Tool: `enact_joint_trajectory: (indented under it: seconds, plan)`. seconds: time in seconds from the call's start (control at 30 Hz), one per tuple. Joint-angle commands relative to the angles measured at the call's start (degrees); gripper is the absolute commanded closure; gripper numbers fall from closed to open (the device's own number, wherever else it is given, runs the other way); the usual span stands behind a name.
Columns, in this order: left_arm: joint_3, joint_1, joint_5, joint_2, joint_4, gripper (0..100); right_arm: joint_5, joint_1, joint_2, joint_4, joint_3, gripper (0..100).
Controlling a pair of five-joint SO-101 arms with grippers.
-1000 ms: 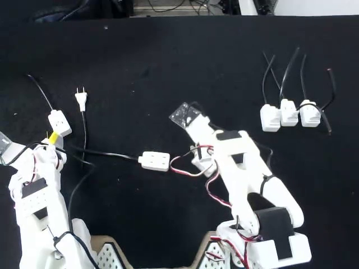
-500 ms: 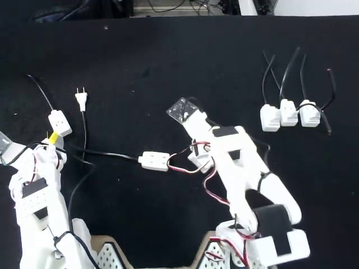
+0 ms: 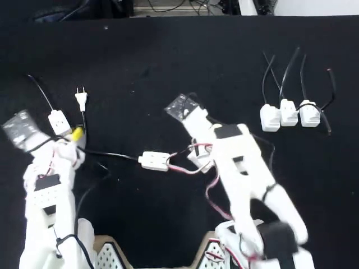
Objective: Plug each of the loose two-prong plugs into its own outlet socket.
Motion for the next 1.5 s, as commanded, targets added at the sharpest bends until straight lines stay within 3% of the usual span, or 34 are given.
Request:
enact_joint_trajectory:
  seconds: [0.0,0.07,0.23,0.33,0.47,0.67,0.8,0.93,1.03,1.17,1.47]
  plan:
    - [-0.92,7.78,-7.56,-1.14,-0.79,73,-1.14,-7.65,-13.85,2.9,1.1,98.8]
    - [-0.66,10.33,-9.67,-1.14,-0.62,73,-3.96,-10.81,-18.15,-2.81,5.14,98.8]
    - [-0.48,14.64,-12.4,-1.23,3.43,73,-13.19,-11.96,-22.55,-29.45,19.65,98.8]
    - [-0.75,16.84,-12.4,-1.23,4.31,73,-18.64,-12.4,-22.81,-37.63,25.01,98.8]
    - [-1.1,20.79,-12.4,-1.23,5.36,73,-23.82,-15.91,-22.81,-38.15,27.21,98.8]
    - [-1.54,25.63,-12.04,-7.12,12.31,73,-24.53,-22.33,-22.81,-38.51,28.35,98.8]
    - [1.1,28.26,-11.96,-18.64,18.64,73,-24.26,-26.55,-22.9,-45.27,32.4,98.8]
    - [7.52,29.85,-12.31,-33.85,20.04,73,-24.18,-28.48,-22.9,-54.15,36.97,98.8]
    - [12.79,29.76,-12.4,-45.63,21.36,73,-24.26,-28.57,-22.9,-55.21,37.14,98.8]
    - [14.02,29.85,-12.48,-57.05,29.71,73,-24.18,-28.66,-22.9,-55.21,37.05,98.8]
    - [13.23,36.18,-18.11,-52.66,29.1,73,-24.18,-28.66,-35.91,-48.0,39.08,98.8]
